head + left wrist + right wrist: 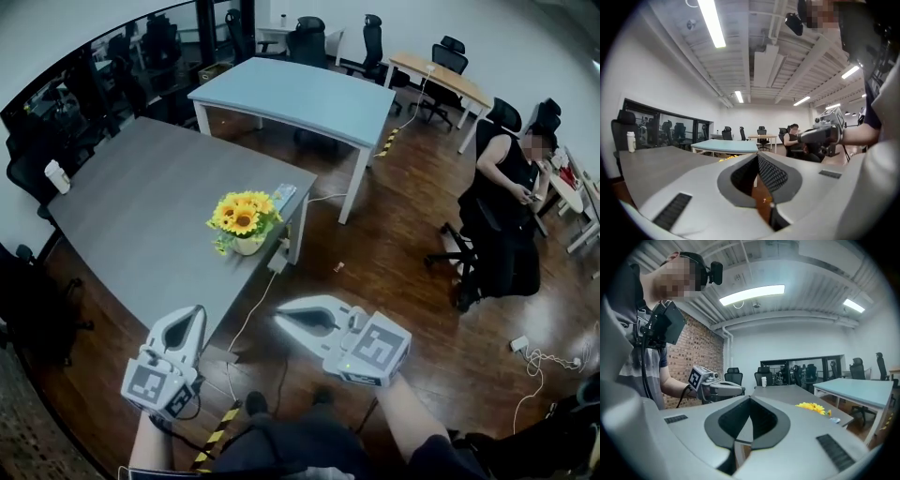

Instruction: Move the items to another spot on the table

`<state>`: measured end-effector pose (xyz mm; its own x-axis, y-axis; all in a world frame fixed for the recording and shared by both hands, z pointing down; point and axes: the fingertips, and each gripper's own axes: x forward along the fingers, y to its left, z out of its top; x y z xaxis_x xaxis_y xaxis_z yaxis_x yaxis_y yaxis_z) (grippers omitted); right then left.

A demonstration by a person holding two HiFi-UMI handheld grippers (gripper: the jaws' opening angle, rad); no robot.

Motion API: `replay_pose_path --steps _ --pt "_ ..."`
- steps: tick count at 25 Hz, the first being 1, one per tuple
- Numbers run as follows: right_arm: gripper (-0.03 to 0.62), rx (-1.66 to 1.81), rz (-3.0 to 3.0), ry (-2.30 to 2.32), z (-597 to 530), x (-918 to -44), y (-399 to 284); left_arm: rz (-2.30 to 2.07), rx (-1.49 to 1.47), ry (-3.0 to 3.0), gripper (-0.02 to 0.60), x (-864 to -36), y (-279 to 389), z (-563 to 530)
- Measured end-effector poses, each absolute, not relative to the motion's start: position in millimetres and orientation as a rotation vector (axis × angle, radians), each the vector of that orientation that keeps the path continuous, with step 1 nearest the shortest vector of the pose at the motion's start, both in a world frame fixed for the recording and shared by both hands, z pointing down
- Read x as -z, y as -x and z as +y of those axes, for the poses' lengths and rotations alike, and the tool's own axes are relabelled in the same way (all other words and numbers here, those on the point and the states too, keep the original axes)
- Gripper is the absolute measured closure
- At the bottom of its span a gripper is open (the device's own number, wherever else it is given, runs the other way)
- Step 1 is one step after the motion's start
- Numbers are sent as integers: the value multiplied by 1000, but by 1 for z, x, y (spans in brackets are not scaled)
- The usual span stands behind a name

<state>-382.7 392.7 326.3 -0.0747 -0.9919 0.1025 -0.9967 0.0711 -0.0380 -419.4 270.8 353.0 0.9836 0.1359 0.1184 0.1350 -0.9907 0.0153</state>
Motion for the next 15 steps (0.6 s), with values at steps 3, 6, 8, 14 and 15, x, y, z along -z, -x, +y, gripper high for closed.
replay_pose_path --steps 3,6,8,14,15 --pt "614 -201 -2265 -2074 357 -318 413 222 -144 -3088 563 -347 432 242" --pt "614 -211 -2250 -2051 336 -314 436 279 -128 -3092 563 -341 446 232" --pt "614 -219 -2229 -2045 328 -313 447 313 -117 -3089 563 -339 451 228" --pt "614 -228 -2147 -2082 322 -316 455 420 -100 -3066 563 -345 441 234" --pt "614 -230 -2129 -2090 322 -316 454 445 -96 -3064 563 -345 437 237"
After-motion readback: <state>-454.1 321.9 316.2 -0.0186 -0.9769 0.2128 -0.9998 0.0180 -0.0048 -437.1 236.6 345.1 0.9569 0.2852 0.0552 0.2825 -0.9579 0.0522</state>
